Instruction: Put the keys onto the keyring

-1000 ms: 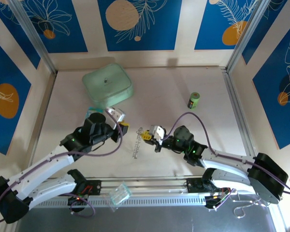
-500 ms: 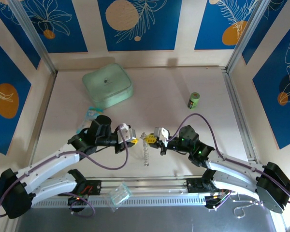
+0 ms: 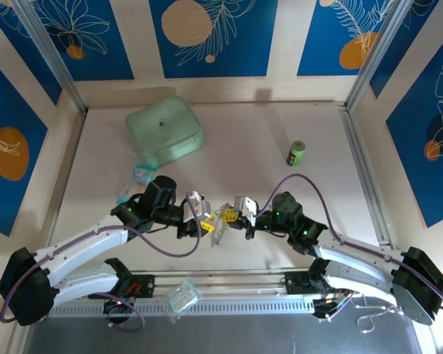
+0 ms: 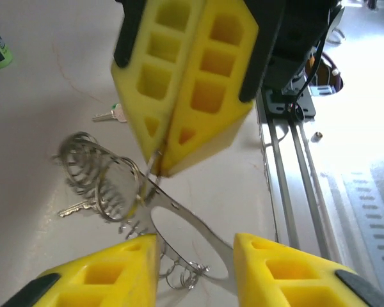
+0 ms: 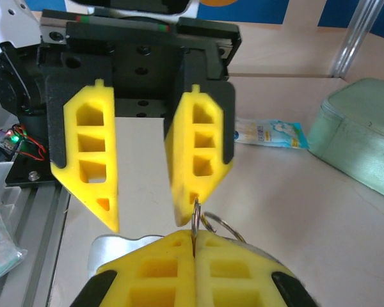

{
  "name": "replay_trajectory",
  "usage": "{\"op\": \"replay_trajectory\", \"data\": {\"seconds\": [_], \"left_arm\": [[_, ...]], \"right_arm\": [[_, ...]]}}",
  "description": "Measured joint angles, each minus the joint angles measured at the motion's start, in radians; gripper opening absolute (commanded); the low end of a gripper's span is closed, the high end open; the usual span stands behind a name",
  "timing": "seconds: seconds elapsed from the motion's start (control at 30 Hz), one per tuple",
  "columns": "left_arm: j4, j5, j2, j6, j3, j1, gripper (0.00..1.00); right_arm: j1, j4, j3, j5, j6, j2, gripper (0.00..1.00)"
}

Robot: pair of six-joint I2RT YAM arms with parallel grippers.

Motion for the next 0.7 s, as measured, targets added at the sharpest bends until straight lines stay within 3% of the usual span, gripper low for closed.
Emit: {"op": "replay_trajectory", "data": {"seconds": [0.3,0.7], "left_arm": [[0.074,0.018,0.0,-0.017,-0.002,0.0,0.44],[0.1,0.049,0.0,-0.031,-0.004,0.0,0.18]], "right_arm": [[0.016,-0.006,0.002,-0.001,0.0,-0.005,0.0],[0.026,-0.021,0.013,-0.008,-0.001,-0.005,0.0]]}}
